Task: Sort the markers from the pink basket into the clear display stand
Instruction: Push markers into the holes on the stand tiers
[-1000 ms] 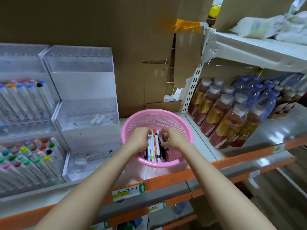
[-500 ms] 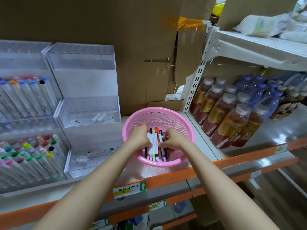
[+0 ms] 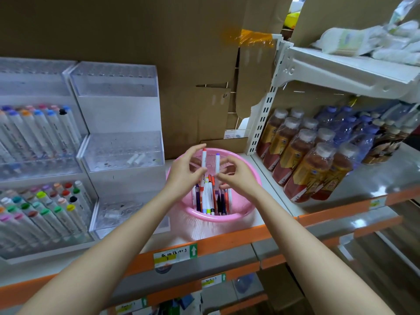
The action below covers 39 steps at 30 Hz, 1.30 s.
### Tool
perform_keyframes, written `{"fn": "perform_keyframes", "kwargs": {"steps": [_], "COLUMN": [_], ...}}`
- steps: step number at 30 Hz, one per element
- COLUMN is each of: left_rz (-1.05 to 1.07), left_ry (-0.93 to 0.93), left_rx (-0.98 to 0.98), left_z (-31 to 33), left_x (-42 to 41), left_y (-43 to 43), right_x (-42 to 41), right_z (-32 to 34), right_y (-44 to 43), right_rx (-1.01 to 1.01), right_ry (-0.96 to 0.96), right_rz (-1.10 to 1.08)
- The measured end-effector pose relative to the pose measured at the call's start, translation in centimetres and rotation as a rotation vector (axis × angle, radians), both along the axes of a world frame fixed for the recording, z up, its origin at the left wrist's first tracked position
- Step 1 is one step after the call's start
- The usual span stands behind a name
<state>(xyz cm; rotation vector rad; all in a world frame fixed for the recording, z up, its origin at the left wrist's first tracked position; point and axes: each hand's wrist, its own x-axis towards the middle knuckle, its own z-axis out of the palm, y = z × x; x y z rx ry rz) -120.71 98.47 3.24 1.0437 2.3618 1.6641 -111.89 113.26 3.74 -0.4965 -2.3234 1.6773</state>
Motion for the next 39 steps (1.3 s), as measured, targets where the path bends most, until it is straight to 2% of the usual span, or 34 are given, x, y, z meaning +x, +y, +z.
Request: {"fn": "perform_keyframes", "kwargs": {"steps": [5,9,20,30,39], "left_rz": [0.028,0.07,0.276,0.389,0.333], "left_ry": [0.168,0.195,0.286,0.421,0.458], "left_rx": [0.052,0.077,0.096,0.17,0.204], "left_z": [3.3,5.8,9.2,12.0,13.1], "left_x": [1.2,1.5,-1.3,-5.5,-9.6], "left_y": [-2.3,-5.6,-17.8,-26.7,-29.7], "right_x": [0.1,-0.6,-6.0,-11.2,-14.6], "right_z": [2.9,4.9,8.4,10.7,11.2], "right_y": [-2.4,-5.3,-16.6,-25.3,-29.9], "right_rx": [0.034,0.126,0.198,0.265,0.378], "right_ry": [0.235,0.372,0.46,0.608,0.68], "right_rz": [0.101,0.117,0.25,0.148,0.046]}}
